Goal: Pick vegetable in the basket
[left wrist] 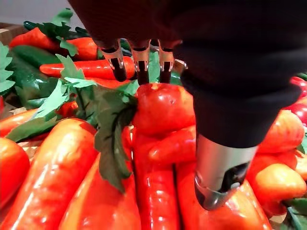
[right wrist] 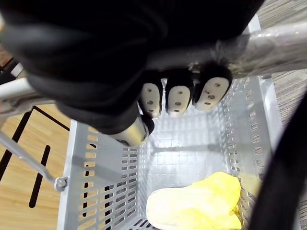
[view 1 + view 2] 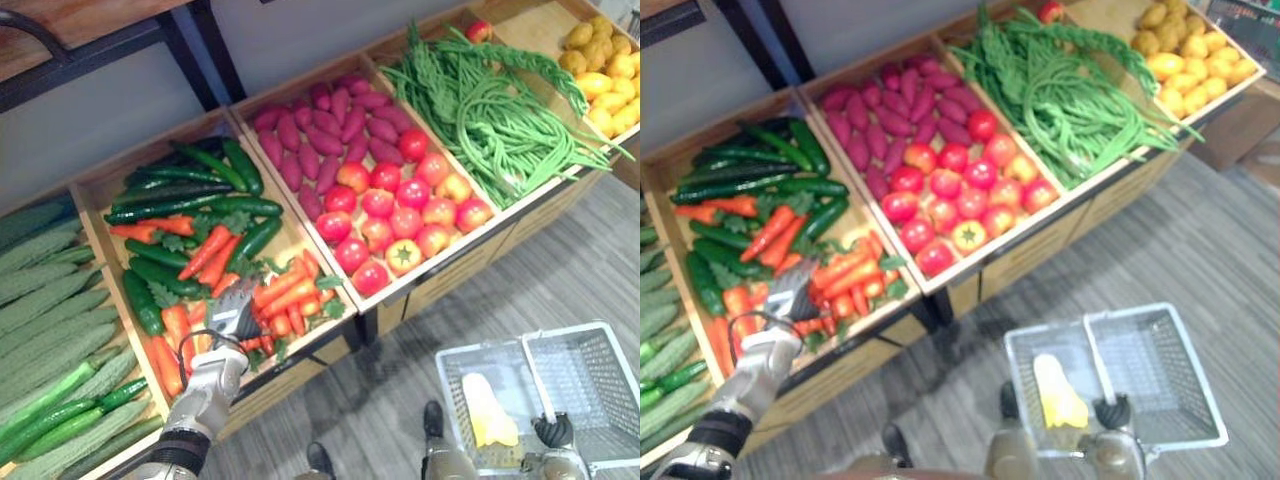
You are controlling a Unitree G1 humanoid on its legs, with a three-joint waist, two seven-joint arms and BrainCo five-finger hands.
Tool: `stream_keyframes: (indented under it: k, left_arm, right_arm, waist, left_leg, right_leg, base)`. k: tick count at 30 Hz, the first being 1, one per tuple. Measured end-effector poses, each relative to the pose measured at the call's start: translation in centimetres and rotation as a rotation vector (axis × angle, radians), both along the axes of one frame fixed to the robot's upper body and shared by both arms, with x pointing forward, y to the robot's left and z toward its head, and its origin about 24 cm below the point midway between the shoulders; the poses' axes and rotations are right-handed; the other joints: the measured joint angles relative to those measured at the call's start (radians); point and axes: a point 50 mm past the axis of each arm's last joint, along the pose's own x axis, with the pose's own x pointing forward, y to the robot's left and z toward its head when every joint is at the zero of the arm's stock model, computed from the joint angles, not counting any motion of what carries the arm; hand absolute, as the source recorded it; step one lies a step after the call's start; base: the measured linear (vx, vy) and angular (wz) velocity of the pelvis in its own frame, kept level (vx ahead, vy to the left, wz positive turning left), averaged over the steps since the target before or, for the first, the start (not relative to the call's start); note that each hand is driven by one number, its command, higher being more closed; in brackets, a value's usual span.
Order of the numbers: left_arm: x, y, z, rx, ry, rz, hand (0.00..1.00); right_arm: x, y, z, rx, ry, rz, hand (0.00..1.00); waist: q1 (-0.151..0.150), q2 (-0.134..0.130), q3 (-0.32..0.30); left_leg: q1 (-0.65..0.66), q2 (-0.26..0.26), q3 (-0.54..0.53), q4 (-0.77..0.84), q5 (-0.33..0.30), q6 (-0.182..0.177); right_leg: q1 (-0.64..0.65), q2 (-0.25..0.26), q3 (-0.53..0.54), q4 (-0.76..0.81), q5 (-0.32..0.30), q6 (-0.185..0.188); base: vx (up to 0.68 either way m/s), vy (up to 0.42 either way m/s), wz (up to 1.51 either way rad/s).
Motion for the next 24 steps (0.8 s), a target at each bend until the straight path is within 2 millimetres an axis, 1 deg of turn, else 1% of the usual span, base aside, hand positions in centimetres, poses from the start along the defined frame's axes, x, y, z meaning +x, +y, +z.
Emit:
stream_keyframes:
  k: [3, 9, 15, 24]
  left_arm:
    - [0.1, 0.2, -0.2, 0.003, 0.010, 0.012, 1.00]
    - [0.7, 0.6, 0.5, 0.003, -0.019, 0.037, 1.00]
    - [0.6, 1.0, 0.3, 0.000, -0.010, 0.059, 1.00]
    - [0.6, 1.1, 0.4, -0.001, -0.008, 0.063, 1.00]
  right_arm:
    - [0.3, 0.0, 0.1, 0.000, -0.006, 0.001, 1.00]
    - [1.1, 0.1, 0.3, -0.001, -0.022, 0.005, 1.00]
    - [1.2, 0.1, 0.4, -0.001, -0.024, 0.005, 1.00]
    - [1.1, 0.1, 0.3, 0.001, -0.016, 0.003, 1.00]
  waist:
    - [0.001, 0.000, 0.005]
    - [-0.001, -0.001, 0.028]
    - [-0.001, -0.002, 0.030]
    - [-0.003, -0.003, 0.031]
  left_leg:
    - [-0.005, 0.000, 0.005, -0.001, 0.000, 0.000]
    - [-0.004, 0.000, 0.013, 0.000, -0.001, -0.001]
    - [-0.001, 0.001, 0.028, 0.020, -0.020, -0.001]
    - [0.014, 0.001, 0.020, 0.023, -0.020, -0.001]
  right_leg:
    - [-0.009, 0.001, 0.004, 0.000, 0.000, 0.000]
    - [-0.013, 0.002, 0.014, 0.001, 0.000, 0.000]
    - [-0.014, 0.002, 0.030, 0.001, 0.001, 0.002]
    - [0.009, 0.000, 0.020, 0.000, 0.002, 0.003]
  base:
    - [0.01, -0.007, -0.03]
    - [0.02, -0.012, -0.04]
    - [0.00, -0.010, -0.07]
    - [0.00, -0.005, 0.01]
